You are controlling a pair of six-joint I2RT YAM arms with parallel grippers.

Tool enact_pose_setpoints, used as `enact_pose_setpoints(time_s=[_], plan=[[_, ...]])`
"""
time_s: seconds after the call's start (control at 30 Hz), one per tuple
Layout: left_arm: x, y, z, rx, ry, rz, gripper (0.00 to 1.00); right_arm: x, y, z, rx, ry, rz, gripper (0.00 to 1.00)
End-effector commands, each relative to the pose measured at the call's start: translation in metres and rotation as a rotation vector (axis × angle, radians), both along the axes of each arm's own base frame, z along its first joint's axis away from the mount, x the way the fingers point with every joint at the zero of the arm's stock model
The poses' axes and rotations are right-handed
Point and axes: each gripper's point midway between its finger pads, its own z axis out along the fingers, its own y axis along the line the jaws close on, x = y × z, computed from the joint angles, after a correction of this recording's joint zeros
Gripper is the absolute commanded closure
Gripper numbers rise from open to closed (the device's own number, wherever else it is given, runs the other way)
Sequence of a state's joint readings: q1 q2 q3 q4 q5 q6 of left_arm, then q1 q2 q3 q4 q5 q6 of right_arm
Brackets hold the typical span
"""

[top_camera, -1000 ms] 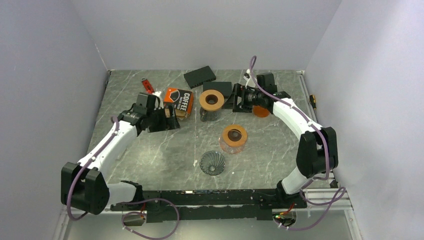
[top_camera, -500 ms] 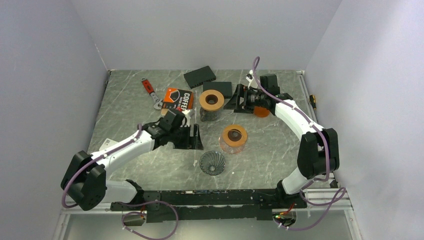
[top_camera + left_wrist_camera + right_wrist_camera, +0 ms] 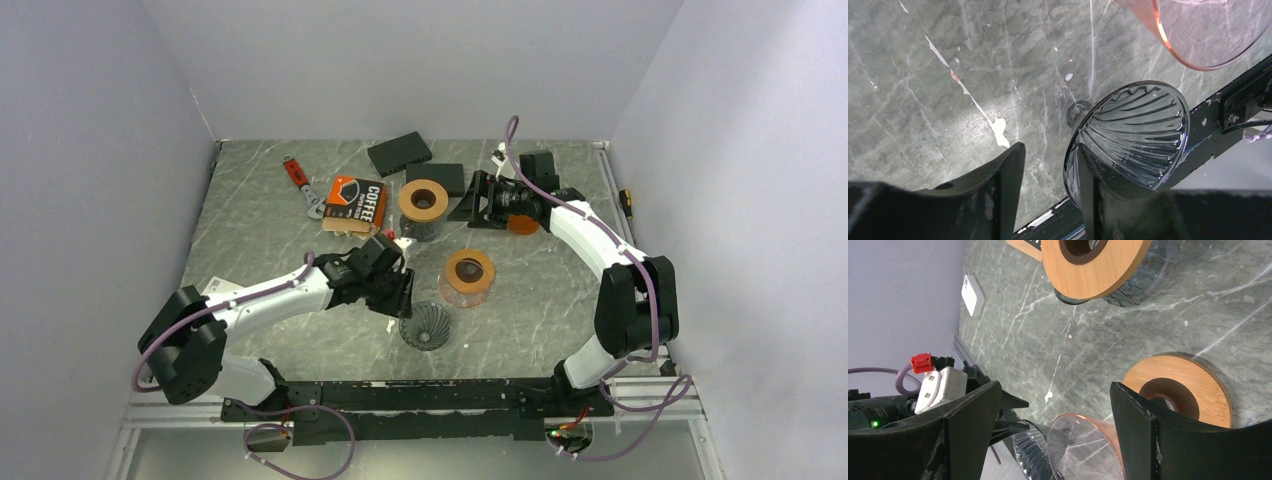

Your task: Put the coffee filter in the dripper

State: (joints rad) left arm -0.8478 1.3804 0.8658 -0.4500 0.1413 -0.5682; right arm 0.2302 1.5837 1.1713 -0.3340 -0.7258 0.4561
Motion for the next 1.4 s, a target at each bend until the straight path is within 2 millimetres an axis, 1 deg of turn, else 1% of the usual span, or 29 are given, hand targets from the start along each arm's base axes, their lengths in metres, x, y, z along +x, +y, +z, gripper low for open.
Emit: enact_pose_setpoints(time_s=[0.0, 0.1, 0.27, 0.37, 0.4, 0.53, 0.63, 0.87, 1.0, 1.17, 1.37], plan=[[0.006, -0.01, 0.008, 0.006, -0.038, -0.03, 0.57, 0.006, -0.002, 0.019, 0.001, -0.074, -0.002, 0.16], [0.003, -0.014, 0.004, -0.002, -0.032, -0.052, 0.6, 0.005, -0.003, 0.019, -0.007, -0.075, -0.003, 0.16], [0.001, -0.016, 0.001, 0.001, -0.027, -0.076, 0.69, 0.005, -0.004, 0.02, -0.009, -0.079, -0.008, 0.16], [0.0, -0.016, 0.003, -0.002, -0.034, -0.084, 0.78, 0.004, -0.004, 0.02, -0.008, -0.077, -0.005, 0.16], [0.0, -0.016, 0.004, -0.004, -0.037, -0.086, 0.85, 0.004, -0.004, 0.02, -0.009, -0.076, -0.005, 0.16], [-0.001, -0.015, 0.01, -0.015, -0.045, -0.088, 1.0, 0.003, -0.005, 0.022, -0.014, -0.082, -0.007, 0.16], [0.0, -0.01, 0.017, -0.017, -0.064, -0.072, 1.0, 0.004, -0.006, 0.024, -0.016, -0.085, -0.008, 0.16], [0.009, 0.011, 0.027, 0.048, -0.135, -0.005, 1.0, 0.002, -0.006, 0.025, -0.021, -0.092, -0.011, 0.16], [0.011, 0.013, 0.036, 0.045, -0.162, -0.003, 1.0, 0.002, -0.007, 0.028, -0.021, -0.098, -0.018, 0.16], [0.026, 0.024, 0.046, 0.081, -0.224, 0.069, 1.0, 0.002, -0.009, 0.032, -0.034, -0.109, -0.027, 0.15], [0.044, 0.031, 0.071, 0.058, -0.292, 0.14, 1.0, 0.002, -0.012, 0.032, -0.042, -0.111, -0.042, 0.15]])
